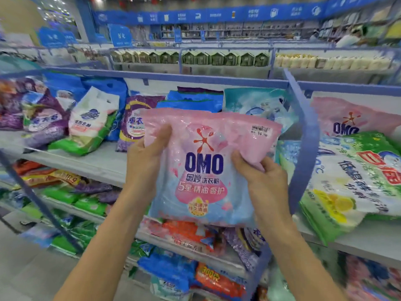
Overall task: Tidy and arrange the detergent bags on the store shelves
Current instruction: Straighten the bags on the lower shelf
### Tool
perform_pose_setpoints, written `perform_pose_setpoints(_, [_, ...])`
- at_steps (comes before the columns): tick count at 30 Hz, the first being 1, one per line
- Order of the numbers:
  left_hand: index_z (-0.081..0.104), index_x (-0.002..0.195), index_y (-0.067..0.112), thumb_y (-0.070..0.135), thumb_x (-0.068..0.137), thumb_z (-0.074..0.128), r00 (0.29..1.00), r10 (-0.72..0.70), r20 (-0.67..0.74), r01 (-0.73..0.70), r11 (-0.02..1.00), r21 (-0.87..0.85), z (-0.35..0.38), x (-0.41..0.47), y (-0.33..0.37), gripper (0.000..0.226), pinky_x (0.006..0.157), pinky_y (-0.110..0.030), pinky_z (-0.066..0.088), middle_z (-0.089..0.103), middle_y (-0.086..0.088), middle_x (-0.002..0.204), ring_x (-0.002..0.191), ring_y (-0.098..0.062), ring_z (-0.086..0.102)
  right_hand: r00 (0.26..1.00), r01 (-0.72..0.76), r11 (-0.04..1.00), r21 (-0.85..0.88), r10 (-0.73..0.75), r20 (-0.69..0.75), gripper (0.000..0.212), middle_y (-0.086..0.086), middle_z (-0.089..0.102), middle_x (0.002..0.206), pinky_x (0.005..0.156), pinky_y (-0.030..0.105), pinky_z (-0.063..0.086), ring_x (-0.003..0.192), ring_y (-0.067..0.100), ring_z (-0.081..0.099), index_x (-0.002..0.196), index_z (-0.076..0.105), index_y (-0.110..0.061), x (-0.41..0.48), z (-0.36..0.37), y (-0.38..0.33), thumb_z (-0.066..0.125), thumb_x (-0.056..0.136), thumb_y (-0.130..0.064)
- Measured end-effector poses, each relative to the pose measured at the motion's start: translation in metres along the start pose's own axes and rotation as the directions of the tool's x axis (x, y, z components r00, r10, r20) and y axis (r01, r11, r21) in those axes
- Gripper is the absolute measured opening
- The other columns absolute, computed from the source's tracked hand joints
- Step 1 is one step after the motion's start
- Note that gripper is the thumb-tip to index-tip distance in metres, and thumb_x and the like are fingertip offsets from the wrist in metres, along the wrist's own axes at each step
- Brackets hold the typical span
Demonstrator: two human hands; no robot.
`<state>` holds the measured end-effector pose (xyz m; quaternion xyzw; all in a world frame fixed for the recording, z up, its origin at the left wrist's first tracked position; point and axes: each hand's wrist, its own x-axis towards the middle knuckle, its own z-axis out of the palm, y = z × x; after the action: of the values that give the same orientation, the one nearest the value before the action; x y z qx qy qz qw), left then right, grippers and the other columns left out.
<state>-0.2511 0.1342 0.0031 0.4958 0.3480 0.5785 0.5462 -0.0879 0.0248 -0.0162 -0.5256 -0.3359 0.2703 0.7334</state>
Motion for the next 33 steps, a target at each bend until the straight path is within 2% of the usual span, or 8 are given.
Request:
perform_pose_setpoints(7, [0.074,0.110,0.007,0.042,0.092,0.073,0.979,-0.088,0.186,0.086,0.996,0.023,0.022,0.076,-0.001,0.039,0.092,-0.052,0.059,0.079,-0.011,0.102,0.097,-0.032,0.076,0.986,0.034,0.986,-0.162,-0.059,-0.156,0.004,-0.008,0.078,0.084,0.078,0.028,0.057,0.082,0.009,0.072,0.089,0.075,-0.023,0.057,0.025,-0.010,0.075,0.093,-0.023])
perform_pose_setpoints(9, [0.074,0.109,0.002,0.044,0.090,0.074,0.969,-0.144,0.203,0.132,0.989,0.070,0.032,0.087,-0.015,0.047,0.096,-0.055,0.057,0.078,-0.014,0.102,0.100,-0.035,0.074,0.975,-0.018,0.969,-0.245,-0.037,-0.220,0.015,0.008,0.074,0.082,0.072,0.041,0.053,0.075,0.023,0.067,0.090,0.071,-0.010,0.069,0.023,0.005,0.072,0.094,-0.024])
perform_pose_setpoints(14, [0.072,0.117,0.015,0.058,0.083,0.077,0.965,-0.217,0.149,0.192,0.967,0.167,0.042,0.103,-0.053,0.055,0.105,-0.054,0.050,0.074,-0.003,0.117,0.113,-0.028,0.068,0.955,-0.099,0.945,-0.313,0.001,-0.298,0.039,0.033,0.064,0.100,0.070,0.039,0.043,0.076,0.037,0.057,0.102,0.060,0.013,0.072,0.015,0.037,0.065,0.099,-0.025])
perform_pose_setpoints(16, [0.064,0.131,0.011,0.067,0.077,0.076,0.972,-0.190,0.135,0.159,0.964,0.214,0.044,0.103,-0.055,0.079,0.105,-0.051,0.049,0.068,-0.003,0.129,0.118,-0.026,0.063,0.958,-0.095,0.934,-0.345,-0.008,-0.286,0.039,0.026,0.065,0.095,0.070,0.035,0.041,0.076,0.029,0.056,0.102,0.061,0.010,0.070,0.013,0.039,0.063,0.099,-0.029])
perform_pose_setpoints(20, [0.065,0.124,0.013,0.043,0.089,0.073,0.989,-0.050,0.138,0.007,0.956,0.293,0.040,0.091,-0.055,0.046,0.097,-0.041,0.053,0.071,0.000,0.117,0.109,-0.020,0.066,0.973,-0.091,0.879,-0.469,-0.023,-0.231,0.011,-0.008,0.071,0.102,0.077,0.029,0.049,0.092,0.008,0.066,0.109,0.065,-0.024,0.053,0.007,0.036,0.064,0.098,-0.025])
perform_pose_setpoints(27, [0.057,0.124,0.026,0.033,0.092,0.072,0.978,0.037,0.203,-0.136,0.854,0.501,0.016,0.050,-0.066,0.036,0.073,-0.026,0.048,0.064,0.019,0.102,0.089,0.002,0.061,0.989,-0.139,0.829,-0.541,0.086,-0.122,0.043,-0.029,0.065,0.120,0.099,0.034,0.052,0.113,-0.004,0.060,0.134,0.050,-0.048,0.007,-0.011,0.040,0.067,0.097,-0.036])
perform_pose_setpoints(31, [0.053,0.129,0.036,0.037,0.091,0.073,0.973,0.061,0.222,-0.182,0.797,0.576,0.008,0.018,-0.064,0.042,0.082,-0.035,0.049,0.064,0.018,0.112,0.099,-0.010,0.063,0.997,-0.080,0.760,-0.645,0.074,-0.037,0.045,-0.038,0.051,0.123,0.087,0.010,0.042,0.107,-0.016,0.052,0.135,0.040,-0.055,-0.019,-0.020,0.040,0.063,0.098,-0.040])
perform_pose_setpoints(33, [0.048,0.141,0.033,0.039,0.091,0.073,0.979,0.027,0.201,-0.152,0.754,0.639,0.006,-0.003,-0.064,0.057,0.093,-0.041,0.048,0.060,0.014,0.124,0.111,-0.013,0.058,0.995,-0.082,0.755,-0.651,0.100,-0.008,0.051,-0.037,0.046,0.130,0.101,0.015,0.038,0.121,-0.014,0.045,0.144,0.039,-0.050,-0.031,-0.032,0.038,0.062,0.098,-0.043])
